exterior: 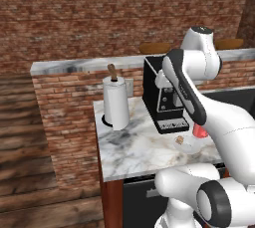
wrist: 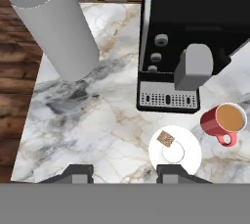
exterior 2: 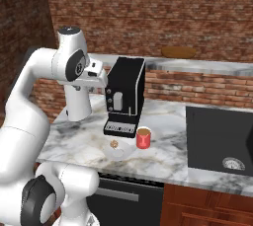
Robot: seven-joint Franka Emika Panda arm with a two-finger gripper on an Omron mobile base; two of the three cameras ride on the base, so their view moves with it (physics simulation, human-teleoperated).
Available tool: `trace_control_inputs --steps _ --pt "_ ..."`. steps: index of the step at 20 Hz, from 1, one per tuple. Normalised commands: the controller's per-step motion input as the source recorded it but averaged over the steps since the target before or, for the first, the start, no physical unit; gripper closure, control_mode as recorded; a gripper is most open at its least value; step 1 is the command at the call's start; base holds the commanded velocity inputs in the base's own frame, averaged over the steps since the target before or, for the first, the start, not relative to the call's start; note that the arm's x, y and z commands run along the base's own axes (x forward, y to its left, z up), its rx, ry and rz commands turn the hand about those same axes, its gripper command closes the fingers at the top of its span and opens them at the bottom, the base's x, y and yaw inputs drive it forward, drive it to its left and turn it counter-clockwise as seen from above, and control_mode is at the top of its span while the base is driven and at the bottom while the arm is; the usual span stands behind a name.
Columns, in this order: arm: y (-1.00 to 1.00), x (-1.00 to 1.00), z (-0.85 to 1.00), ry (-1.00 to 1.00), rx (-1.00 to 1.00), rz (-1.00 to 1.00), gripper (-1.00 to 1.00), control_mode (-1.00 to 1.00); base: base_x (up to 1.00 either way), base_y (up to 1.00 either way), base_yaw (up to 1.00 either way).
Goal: Take a sugar cube from the saucer and place it inside the coffee. Then, grab milk from the fridge and place it next to the coffee on the counter to sweeten the coffee.
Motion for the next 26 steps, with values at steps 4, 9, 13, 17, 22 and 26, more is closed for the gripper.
trace_control_inputs --steps 4,9,13,17,22,26 --pt "-0.02 0.0 -0.09 0.0 0.0 0.0 -1.0 -1.0 0.0 0.0 0.0" --pt "-0.23 -0.05 -0.38 -0.05 0.0 0.0 -1.0 -1.0 0.0 0.0 0.0" --pt "-0.33 0.0 -0.4 -0.01 0.0 0.0 -1.0 -1.0 0.0 0.0 0.0" --pt "-0.37 -0.07 -0.56 0.0 0.0 -0.01 -1.0 -1.0 0.0 0.0 0.0" --pt "-0.25 -0.02 -0.52 0.0 0.0 -0.05 -1.0 -1.0 0.0 0.0 0.0" --pt "-0.17 0.0 -0.53 0.0 0.0 -0.09 -1.0 -1.0 0.0 0.0 0.0"
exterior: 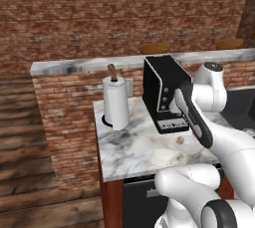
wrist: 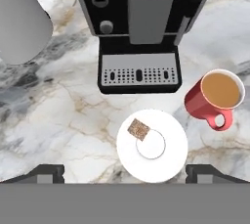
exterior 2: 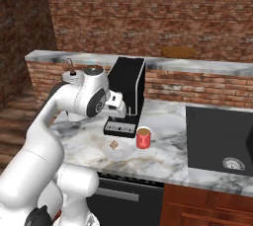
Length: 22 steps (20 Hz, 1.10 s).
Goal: Take a sugar cube from the saucer and place it inside the coffee. Then, grab milk from the fridge and place it next to the coffee on the counter to sweeten the coffee.
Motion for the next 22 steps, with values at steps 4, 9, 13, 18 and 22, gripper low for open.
trace_control_inputs --steps 4,9,13,18,22 --pt "-0.1 0.0 -0.53 0.0 0.0 -0.1 -1.0 -1.0 0.0 0.0 0.0" --pt "-0.08 0.0 -0.57 0.0 0.01 -0.1 -1.0 -1.0 0.0 0.0 0.0" --pt "-0.07 0.0 -0.59 0.0 0.01 -0.1 -1.0 -1.0 0.0 0.0 0.0" --pt "-0.08 0.0 -0.49 0.01 0.02 -0.09 -1.0 -1.0 0.0 0.0 0.0" --pt "-0.08 0.0 -0.41 0.02 0.03 -0.06 -1.0 -1.0 0.0 0.0 0.0"
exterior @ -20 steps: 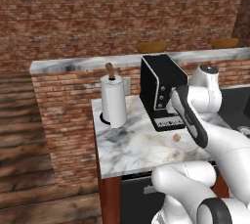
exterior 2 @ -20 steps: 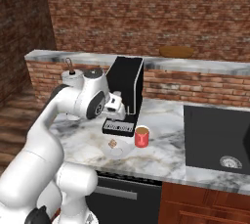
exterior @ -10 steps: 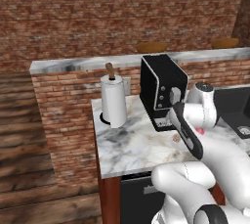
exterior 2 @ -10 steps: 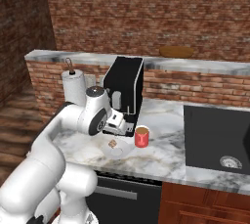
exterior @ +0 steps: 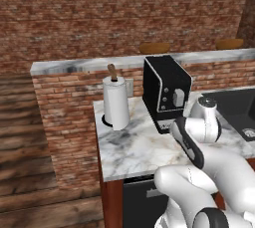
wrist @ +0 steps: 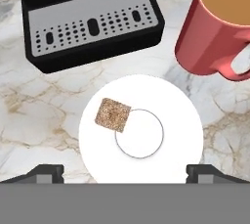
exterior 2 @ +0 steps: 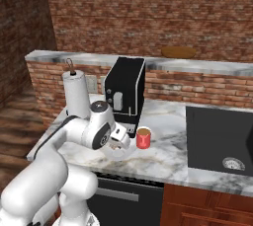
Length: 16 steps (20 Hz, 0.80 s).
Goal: Take a sugar cube from the saucer and place it inside the coffee. Then, grab milk from the fridge and place it next to the coffee on the counter to sweeten the coffee.
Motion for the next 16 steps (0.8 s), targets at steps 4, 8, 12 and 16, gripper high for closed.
trace_control_inputs --steps 4,8,12,16 --pt "-0.09 0.0 -0.28 0.0 0.04 -0.02 -1.0 -1.0 0.0 0.0 0.0" --pt "-0.03 0.06 -0.17 0.0 0.02 0.0 -1.0 -1.0 0.0 0.0 0.0" --pt "0.0 0.06 -0.2 0.0 0.01 0.0 -1.0 -1.0 0.0 0.0 0.0" --pt "0.0 0.02 -0.23 0.0 0.0 0.0 -1.0 -1.0 0.0 0.0 0.0"
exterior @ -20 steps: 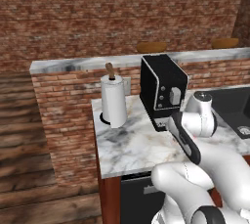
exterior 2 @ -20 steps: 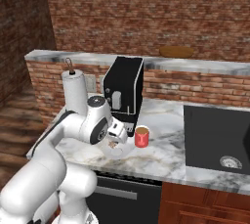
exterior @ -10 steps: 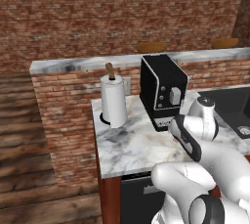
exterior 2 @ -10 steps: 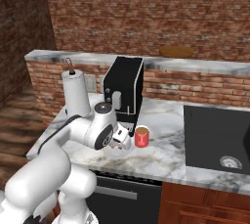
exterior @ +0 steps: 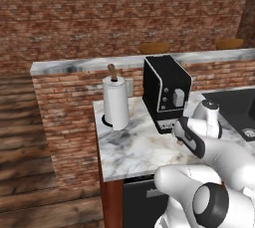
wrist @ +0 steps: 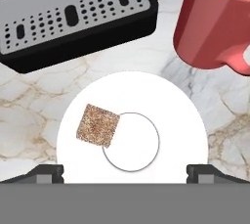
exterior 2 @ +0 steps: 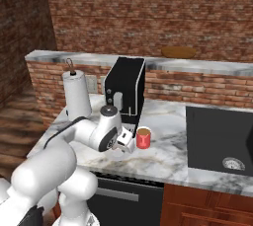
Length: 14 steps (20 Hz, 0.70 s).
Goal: Take a sugar cube from the saucer and place it inside the coffee. Then, grab milk from the fridge and place it next to the coffee on the counter to sweeten the coffee.
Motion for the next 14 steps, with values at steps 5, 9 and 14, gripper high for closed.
trace_control_inputs --steps 5,9,14 --pt "0.0 0.01 -0.19 0.0 0.0 0.0 -1.0 -1.0 0.0 0.0 0.0" --pt "0.0 0.01 -0.09 0.0 0.0 0.0 -1.0 -1.0 0.0 0.0 0.0" --pt "0.06 0.0 -0.04 0.0 0.0 0.0 -1.0 -1.0 0.0 0.0 0.0"
